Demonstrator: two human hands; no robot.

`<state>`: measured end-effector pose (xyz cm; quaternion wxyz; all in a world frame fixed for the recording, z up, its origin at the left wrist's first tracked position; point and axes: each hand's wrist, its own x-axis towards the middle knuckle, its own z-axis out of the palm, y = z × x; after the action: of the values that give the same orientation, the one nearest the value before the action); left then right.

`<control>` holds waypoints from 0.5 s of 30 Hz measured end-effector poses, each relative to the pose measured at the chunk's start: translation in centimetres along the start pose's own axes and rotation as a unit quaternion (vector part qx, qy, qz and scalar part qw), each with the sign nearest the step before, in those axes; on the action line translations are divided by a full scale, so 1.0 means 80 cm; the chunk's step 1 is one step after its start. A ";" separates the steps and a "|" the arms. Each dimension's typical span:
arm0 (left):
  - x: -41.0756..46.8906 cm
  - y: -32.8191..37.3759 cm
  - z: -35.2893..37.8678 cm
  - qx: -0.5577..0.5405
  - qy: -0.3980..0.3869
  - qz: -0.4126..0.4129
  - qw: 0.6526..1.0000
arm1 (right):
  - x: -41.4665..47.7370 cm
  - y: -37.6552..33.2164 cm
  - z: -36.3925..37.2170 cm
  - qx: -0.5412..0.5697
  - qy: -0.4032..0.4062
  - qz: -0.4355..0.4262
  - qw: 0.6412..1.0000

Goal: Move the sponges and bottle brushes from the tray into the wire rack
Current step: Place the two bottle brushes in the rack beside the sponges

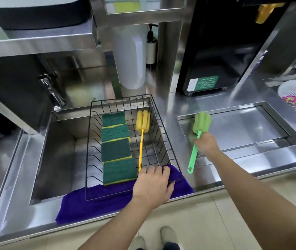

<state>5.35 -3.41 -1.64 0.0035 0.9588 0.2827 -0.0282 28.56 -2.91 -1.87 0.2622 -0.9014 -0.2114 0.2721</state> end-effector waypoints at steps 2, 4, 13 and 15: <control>0.001 0.000 0.001 -0.005 -0.004 0.000 1.000 | 0.002 -0.003 -0.001 0.015 0.000 -0.001 1.000; 0.001 0.000 0.002 -0.003 0.007 -0.003 1.000 | 0.003 -0.010 -0.002 0.047 0.020 -0.013 0.999; 0.003 0.000 0.012 0.007 0.043 0.007 0.999 | -0.019 -0.094 -0.001 0.217 0.038 -0.142 0.965; 0.003 0.000 0.013 0.009 0.066 0.003 0.998 | -0.029 -0.110 0.007 0.234 0.022 -0.163 0.958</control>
<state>5.46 -3.31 -2.73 -0.0238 0.9593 0.2794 0.0330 24.37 2.88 3.80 0.5109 -0.7742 -0.2799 0.2476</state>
